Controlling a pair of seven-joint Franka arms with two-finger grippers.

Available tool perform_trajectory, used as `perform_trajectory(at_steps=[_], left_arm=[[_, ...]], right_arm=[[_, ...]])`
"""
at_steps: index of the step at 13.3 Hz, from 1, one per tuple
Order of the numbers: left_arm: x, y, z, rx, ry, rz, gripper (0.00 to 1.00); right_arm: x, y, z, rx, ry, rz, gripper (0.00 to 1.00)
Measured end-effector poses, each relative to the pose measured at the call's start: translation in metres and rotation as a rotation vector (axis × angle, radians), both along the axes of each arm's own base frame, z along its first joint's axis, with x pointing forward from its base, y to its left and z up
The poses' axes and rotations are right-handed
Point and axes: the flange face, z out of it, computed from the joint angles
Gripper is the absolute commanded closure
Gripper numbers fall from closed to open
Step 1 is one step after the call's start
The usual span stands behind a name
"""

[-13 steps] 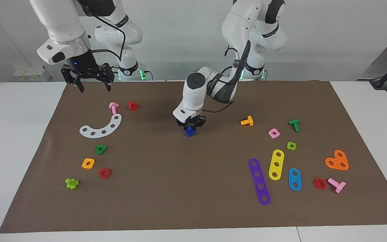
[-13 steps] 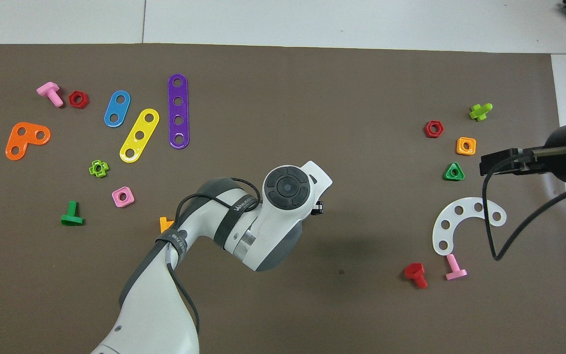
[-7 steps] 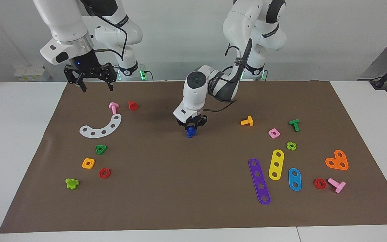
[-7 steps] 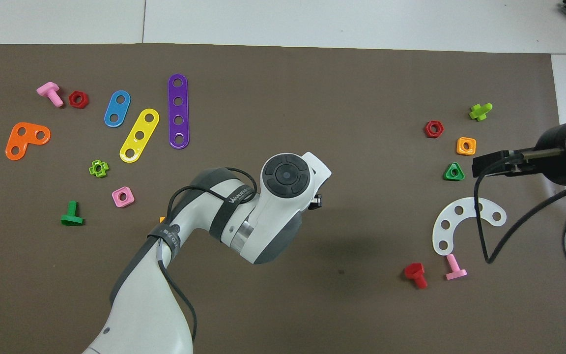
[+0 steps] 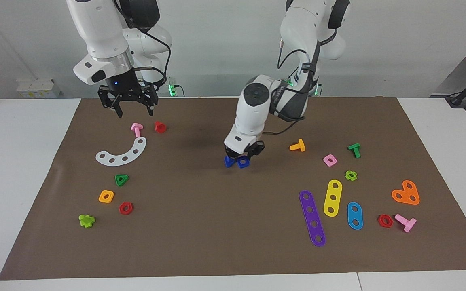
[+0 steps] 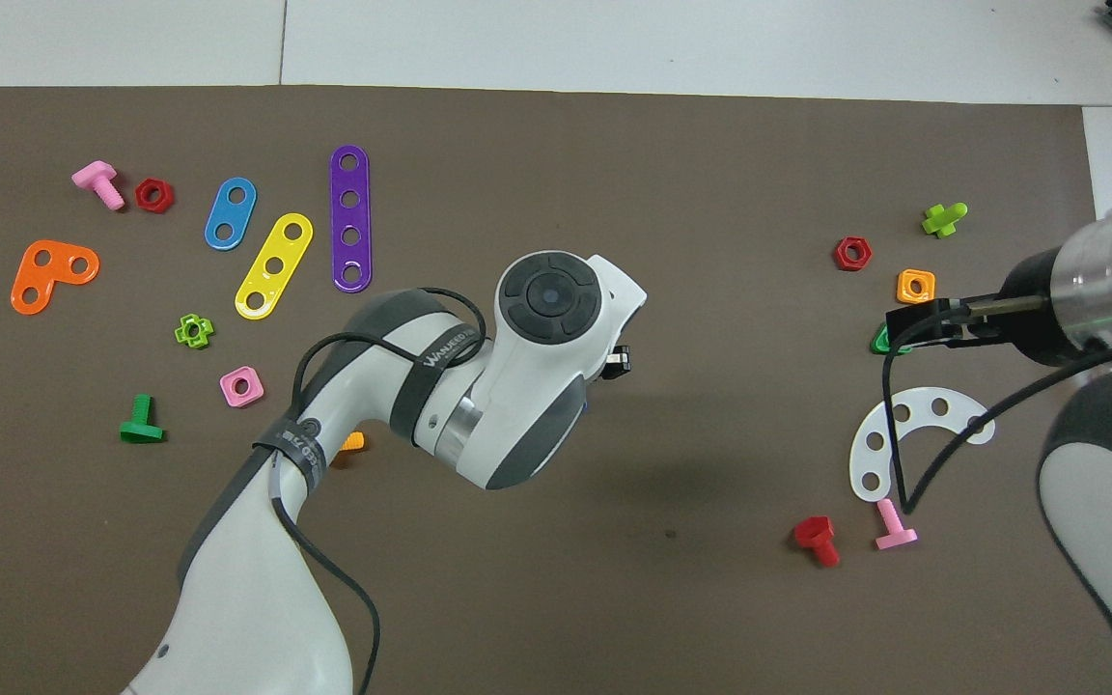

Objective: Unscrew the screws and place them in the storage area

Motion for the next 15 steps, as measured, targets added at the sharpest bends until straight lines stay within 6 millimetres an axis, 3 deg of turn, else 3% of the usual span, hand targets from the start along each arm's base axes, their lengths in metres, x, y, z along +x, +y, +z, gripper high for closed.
perform_trajectory(at_steps=[2,3,5,6,7,9,10,12,15], left_arm=[[0.036,0.087,-0.009,0.012,0.031,0.023,1.0],[0.044,0.126,-0.02,0.015,0.053,0.001,1.0],[0.047,0.184,-0.039,0.013,0.092,-0.052,1.0],[0.045,0.204,-0.046,0.01,0.106,-0.074,1.0],[0.04,0.216,-0.051,0.008,0.117,-0.088,0.98],[0.025,0.222,-0.068,0.007,0.114,-0.094,0.22],[0.017,0.221,-0.077,0.006,0.098,-0.094,0.0],[0.008,0.222,-0.086,0.006,0.081,-0.09,0.0],[0.015,0.239,-0.072,0.002,0.048,-0.056,0.0]], right_arm=[[0.0,0.019,-0.021,0.001,0.0,0.024,0.03],[0.001,0.033,-0.032,0.004,0.0,0.026,0.03],[0.005,0.066,-0.055,0.014,-0.004,0.007,0.03],[0.008,0.082,-0.069,0.018,-0.001,-0.003,0.03],[0.01,0.099,-0.085,0.022,0.003,-0.012,0.04],[0.014,0.138,-0.121,0.01,-0.004,-0.018,0.07],[0.014,0.158,-0.14,0.006,-0.012,-0.03,0.1],[0.014,0.192,-0.175,0.007,-0.029,-0.041,0.17],[0.01,0.223,-0.22,0.004,-0.027,-0.028,0.23]])
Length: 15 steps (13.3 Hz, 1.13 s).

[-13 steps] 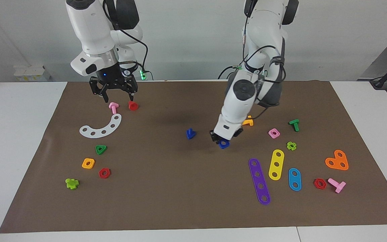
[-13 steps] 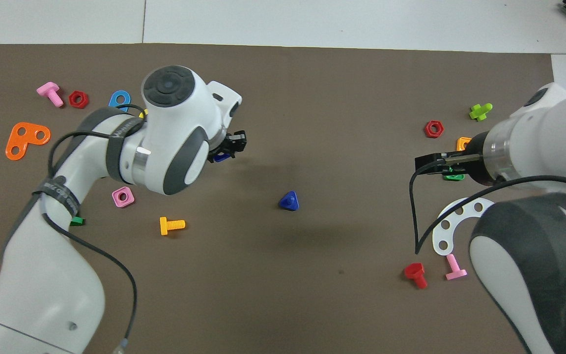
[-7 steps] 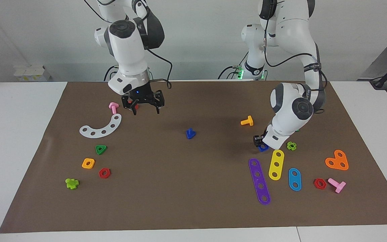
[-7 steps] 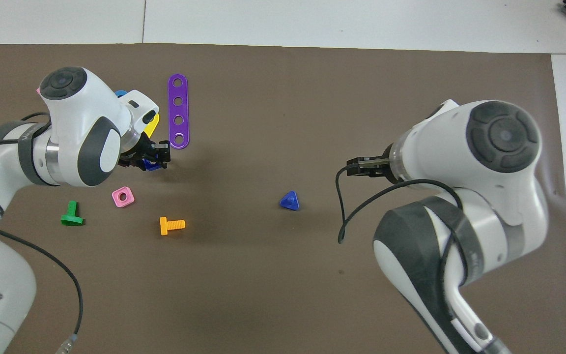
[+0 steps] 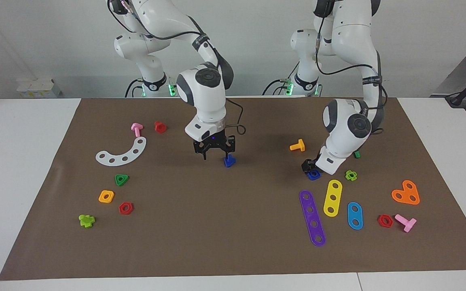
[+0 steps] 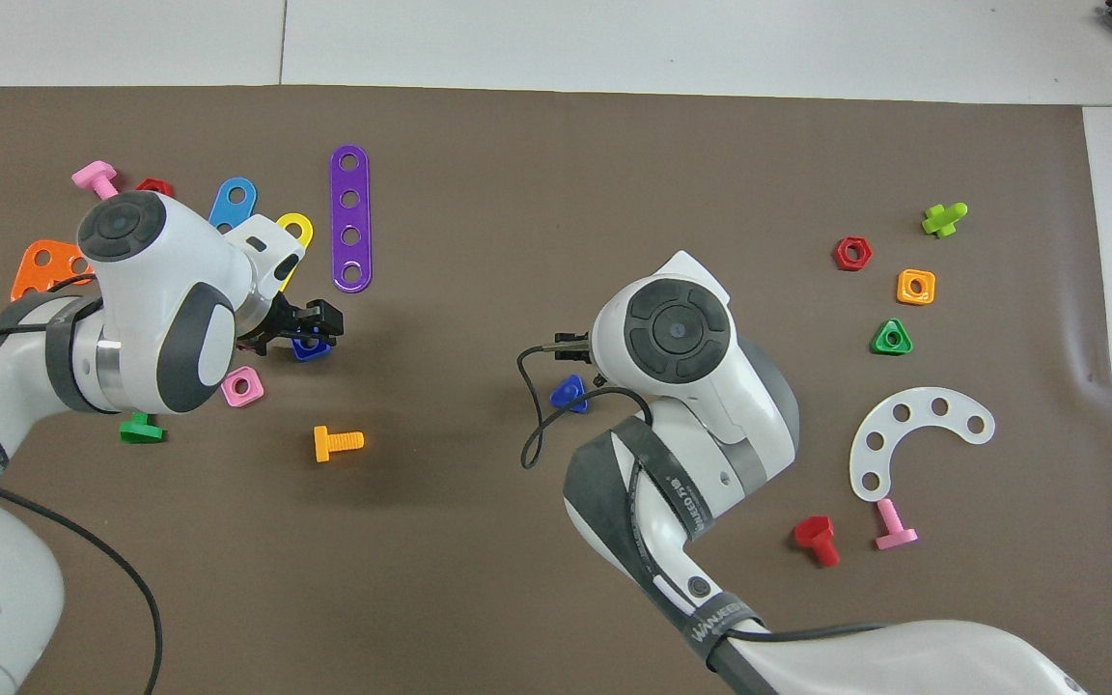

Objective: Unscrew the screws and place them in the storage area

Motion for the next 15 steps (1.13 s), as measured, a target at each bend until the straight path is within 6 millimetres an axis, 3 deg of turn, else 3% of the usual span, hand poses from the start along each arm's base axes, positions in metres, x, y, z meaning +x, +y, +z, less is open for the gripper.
perform_trajectory(at_steps=[2,5,7,9,11,15], left_arm=[[0.016,0.033,0.028,-0.005,-0.042,0.051,0.0],[0.033,0.122,0.082,0.054,-0.035,0.02,0.0],[0.029,0.184,0.104,0.068,-0.039,-0.013,0.0],[0.019,0.219,0.128,0.068,-0.068,-0.021,0.0],[0.014,0.21,0.168,0.071,-0.115,-0.038,0.0],[0.011,0.168,0.258,0.069,-0.184,-0.104,0.0]], right_arm=[[-0.005,0.015,-0.018,0.0,0.006,0.006,0.27],[-0.014,0.031,-0.031,-0.007,0.01,0.009,0.31],[-0.022,0.044,-0.041,-0.006,0.012,0.004,0.39],[-0.026,0.051,-0.048,-0.01,0.015,0.005,0.51],[-0.026,0.05,-0.049,-0.011,0.016,0.004,0.65],[-0.028,0.046,-0.053,-0.018,0.023,0.001,1.0]])
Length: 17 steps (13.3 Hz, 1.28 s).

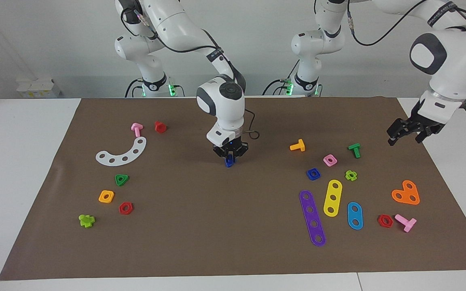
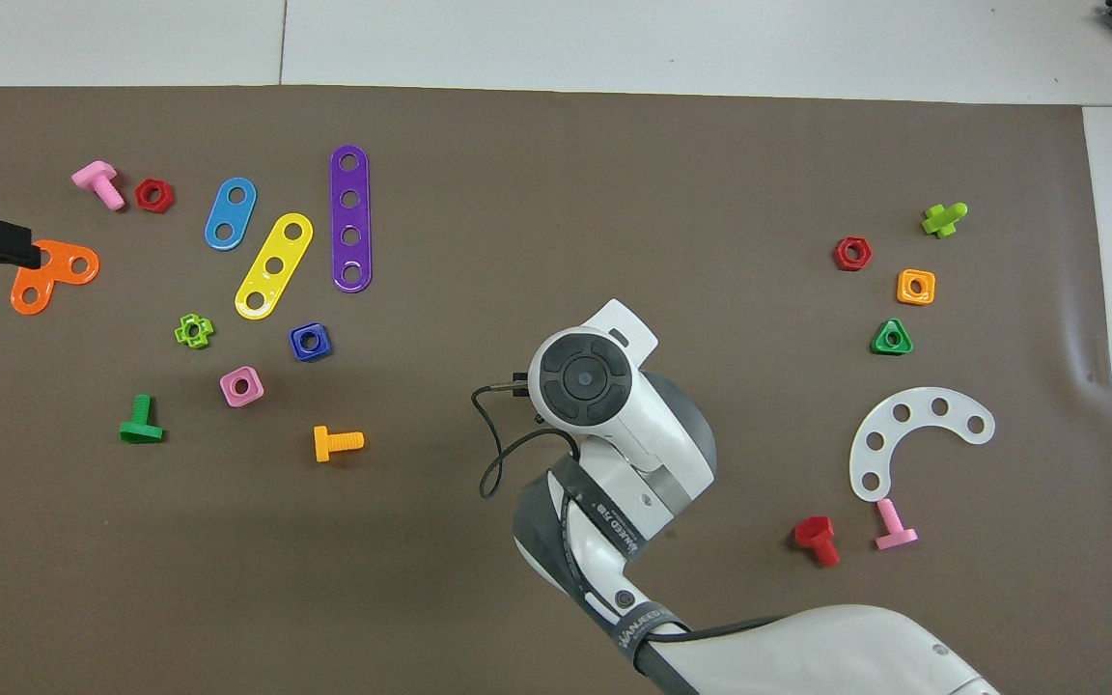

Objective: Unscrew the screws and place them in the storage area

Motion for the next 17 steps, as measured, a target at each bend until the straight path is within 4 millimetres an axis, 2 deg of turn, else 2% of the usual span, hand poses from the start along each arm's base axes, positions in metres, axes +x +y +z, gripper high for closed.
perform_trajectory(at_steps=[3,6,7,9,12,13,15,17], left_arm=[[-0.005,-0.029,0.026,-0.004,0.014,-0.048,0.0],[-0.013,-0.05,0.031,-0.006,0.035,-0.075,0.0],[-0.015,-0.051,0.029,-0.006,0.045,-0.077,0.0],[-0.018,-0.057,0.023,-0.007,0.061,-0.08,0.0],[-0.022,-0.084,0.018,-0.009,0.073,-0.059,0.0],[-0.023,-0.089,0.019,-0.009,0.072,-0.061,0.0],[-0.023,-0.085,0.02,-0.009,0.071,-0.056,0.0],[-0.023,-0.08,0.018,-0.008,0.073,-0.056,0.0]], right_arm=[[-0.001,-0.006,0.0,-0.003,0.003,-0.006,1.0],[0.009,-0.024,0.013,0.003,-0.014,-0.035,1.0],[0.016,-0.039,0.02,0.005,-0.021,-0.05,1.0],[0.032,-0.082,0.03,0.001,-0.03,-0.068,1.0],[0.054,-0.154,0.038,-0.013,-0.033,-0.078,1.0],[0.059,-0.177,0.037,-0.019,-0.029,-0.081,1.0],[0.065,-0.218,0.028,-0.018,-0.038,-0.097,1.0],[0.068,-0.25,0.017,-0.015,-0.056,-0.103,1.0]])
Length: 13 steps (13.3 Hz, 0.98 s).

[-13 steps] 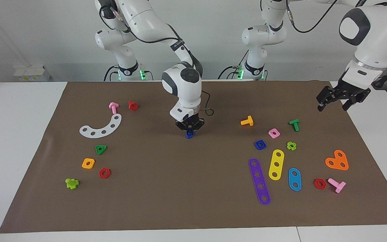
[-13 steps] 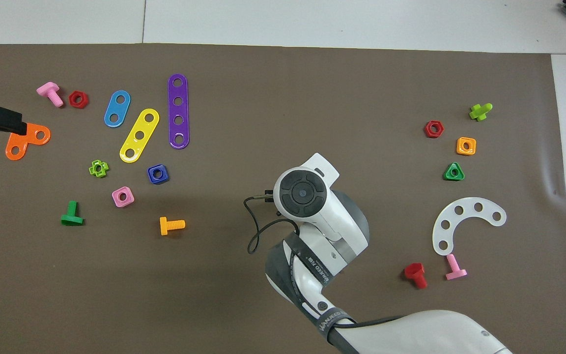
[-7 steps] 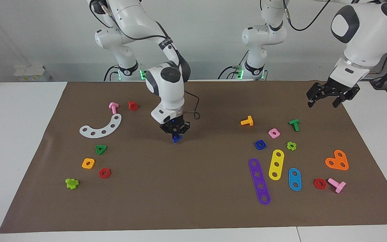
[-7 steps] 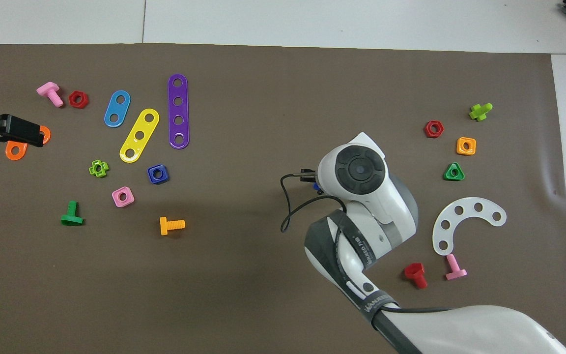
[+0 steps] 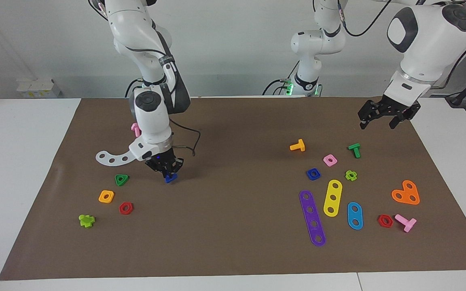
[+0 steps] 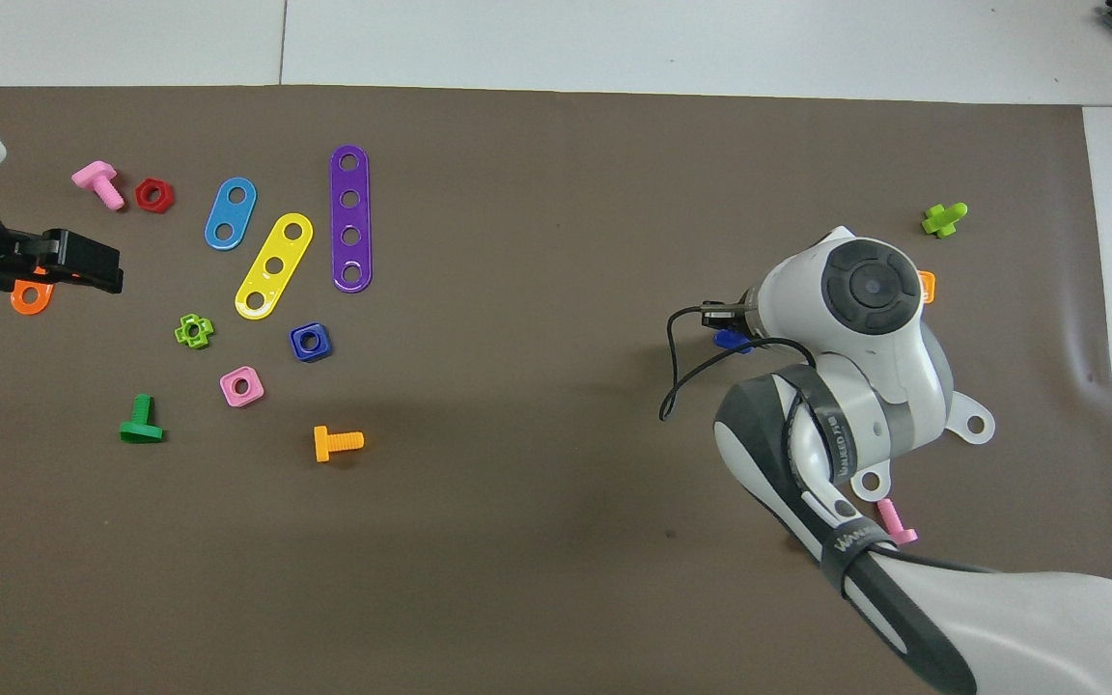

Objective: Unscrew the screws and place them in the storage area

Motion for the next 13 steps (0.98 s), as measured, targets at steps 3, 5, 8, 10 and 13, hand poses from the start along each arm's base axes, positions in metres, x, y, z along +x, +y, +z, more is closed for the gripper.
perform_trajectory(at_steps=[3,5,8,10,13], left_arm=[[0.0,0.002,-0.003,0.001,0.005,0.0,0.0],[0.0,0.002,-0.002,0.001,0.004,0.0,0.0],[-0.001,0.003,0.002,0.0,-0.012,0.002,0.0],[-0.001,0.002,0.015,-0.001,-0.038,0.0,0.0],[-0.004,0.002,0.037,-0.002,-0.063,0.0,0.0]], right_arm=[[0.006,-0.048,-0.004,-0.011,0.007,-0.005,1.0],[0.006,-0.06,-0.005,-0.013,0.01,-0.014,0.91],[0.004,-0.059,-0.008,-0.013,0.02,-0.011,0.0],[0.002,-0.06,-0.008,-0.018,0.045,-0.014,0.0],[0.008,-0.061,0.03,-0.029,0.056,-0.023,0.0]])
